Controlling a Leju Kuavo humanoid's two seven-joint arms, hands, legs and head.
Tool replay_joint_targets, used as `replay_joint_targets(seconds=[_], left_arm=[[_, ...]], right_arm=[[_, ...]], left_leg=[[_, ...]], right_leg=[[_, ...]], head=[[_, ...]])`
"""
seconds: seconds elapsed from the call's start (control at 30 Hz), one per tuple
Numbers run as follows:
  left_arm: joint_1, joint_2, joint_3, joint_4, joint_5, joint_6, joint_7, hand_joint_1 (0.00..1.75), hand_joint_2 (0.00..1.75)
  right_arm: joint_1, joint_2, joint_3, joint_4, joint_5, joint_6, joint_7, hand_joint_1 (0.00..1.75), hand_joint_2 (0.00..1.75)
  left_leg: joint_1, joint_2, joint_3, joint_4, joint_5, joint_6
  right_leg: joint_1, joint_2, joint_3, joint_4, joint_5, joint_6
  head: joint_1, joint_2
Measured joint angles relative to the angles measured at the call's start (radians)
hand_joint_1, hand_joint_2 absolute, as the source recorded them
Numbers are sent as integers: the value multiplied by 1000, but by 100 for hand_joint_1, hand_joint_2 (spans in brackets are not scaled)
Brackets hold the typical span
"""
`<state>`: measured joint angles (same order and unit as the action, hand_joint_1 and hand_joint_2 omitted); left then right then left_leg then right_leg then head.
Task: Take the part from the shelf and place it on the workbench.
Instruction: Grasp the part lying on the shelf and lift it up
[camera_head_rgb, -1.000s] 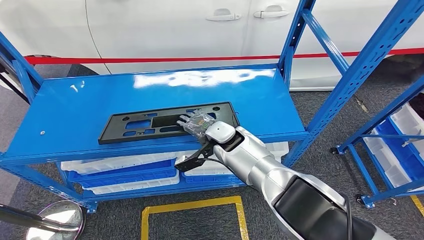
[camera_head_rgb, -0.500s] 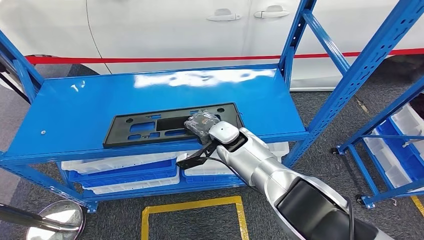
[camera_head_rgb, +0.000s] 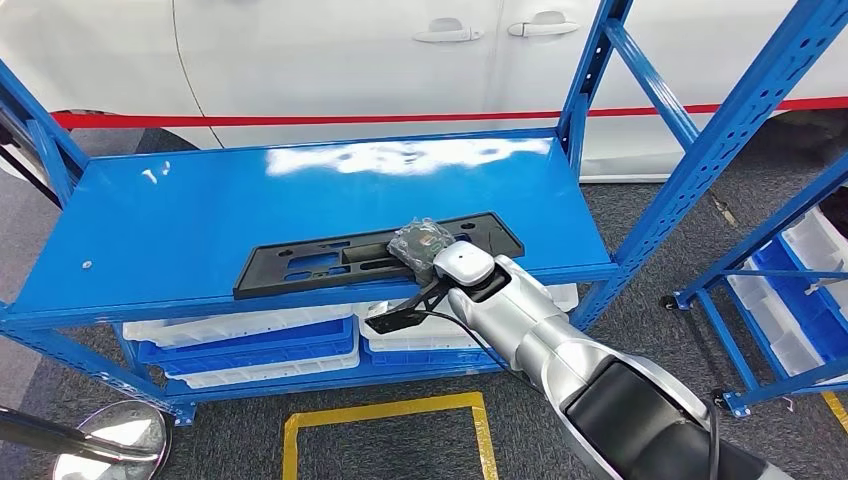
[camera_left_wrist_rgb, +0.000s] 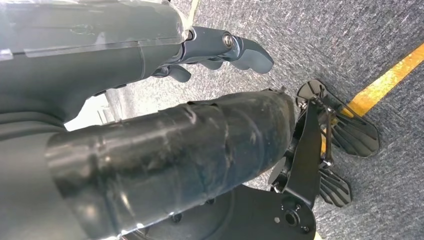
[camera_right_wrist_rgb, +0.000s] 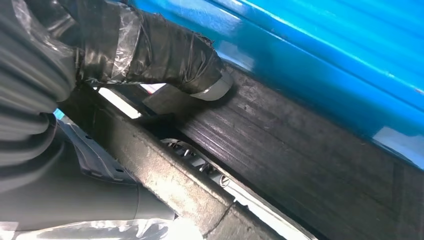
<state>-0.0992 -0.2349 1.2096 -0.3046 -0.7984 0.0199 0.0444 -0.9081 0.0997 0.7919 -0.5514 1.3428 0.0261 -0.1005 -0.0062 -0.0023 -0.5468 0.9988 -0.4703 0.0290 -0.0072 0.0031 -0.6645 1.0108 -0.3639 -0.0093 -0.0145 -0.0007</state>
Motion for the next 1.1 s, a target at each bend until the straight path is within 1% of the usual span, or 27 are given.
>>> replay_joint_targets(seconds=[0.37,0.5,0.6,0.7,0.77,0.83,0.93,1.0,1.1], left_arm=[[0,1,-1,1,2,-2,-5,0,0],[0,1,-1,1,16,-16,-26,0,175],[2,3,3,1,34,-30,-83,0,175],[6,9,5,1,40,-66,-172,0,175],[11,16,5,1,45,-106,-205,0,175],[16,23,5,0,39,-130,-219,0,175],[23,31,2,-4,17,-126,-226,0,175],[27,34,1,-7,11,-126,-225,0,175],[30,38,-5,-14,-19,-107,-249,0,175]], right_arm=[[8,-6,-14,-14,0,3,-8,175,175],[37,-20,-23,-61,-41,-24,-68,175,175],[98,-61,-27,-191,-97,-31,-103,175,175],[178,-124,-29,-412,-146,-1,-110,175,175],[212,-167,-29,-556,-160,10,-114,175,175],[235,-208,-29,-693,-166,11,-118,175,175],[260,-274,-30,-878,-177,17,-112,175,175],[274,-312,-31,-967,-186,22,-108,175,175],[305,-362,-39,-1055,-178,17,-95,175,175]], left_leg=[[0,0,0,0,0,0],[0,0,0,0,1,0],[0,0,0,0,0,0],[0,-1,-2,0,-1,2],[0,-1,-3,0,-1,2],[0,-1,-3,0,-1,2],[0,-1,-4,0,-1,2],[0,-1,-4,0,-2,2],[0,-1,-4,0,-2,2]], right_leg=[[0,0,0,0,0,0],[0,0,0,0,0,0],[0,0,0,0,0,0],[0,0,-2,0,0,1],[0,0,-3,0,-1,2],[0,0,-3,0,-1,2],[0,0,-4,0,-1,3],[0,0,-3,0,-1,3],[0,-1,-3,0,-1,3]], head=[[0,0],[0,0],[0,0],[0,0],[0,0],[0,0],[0,0],[0,0],[0,0]])
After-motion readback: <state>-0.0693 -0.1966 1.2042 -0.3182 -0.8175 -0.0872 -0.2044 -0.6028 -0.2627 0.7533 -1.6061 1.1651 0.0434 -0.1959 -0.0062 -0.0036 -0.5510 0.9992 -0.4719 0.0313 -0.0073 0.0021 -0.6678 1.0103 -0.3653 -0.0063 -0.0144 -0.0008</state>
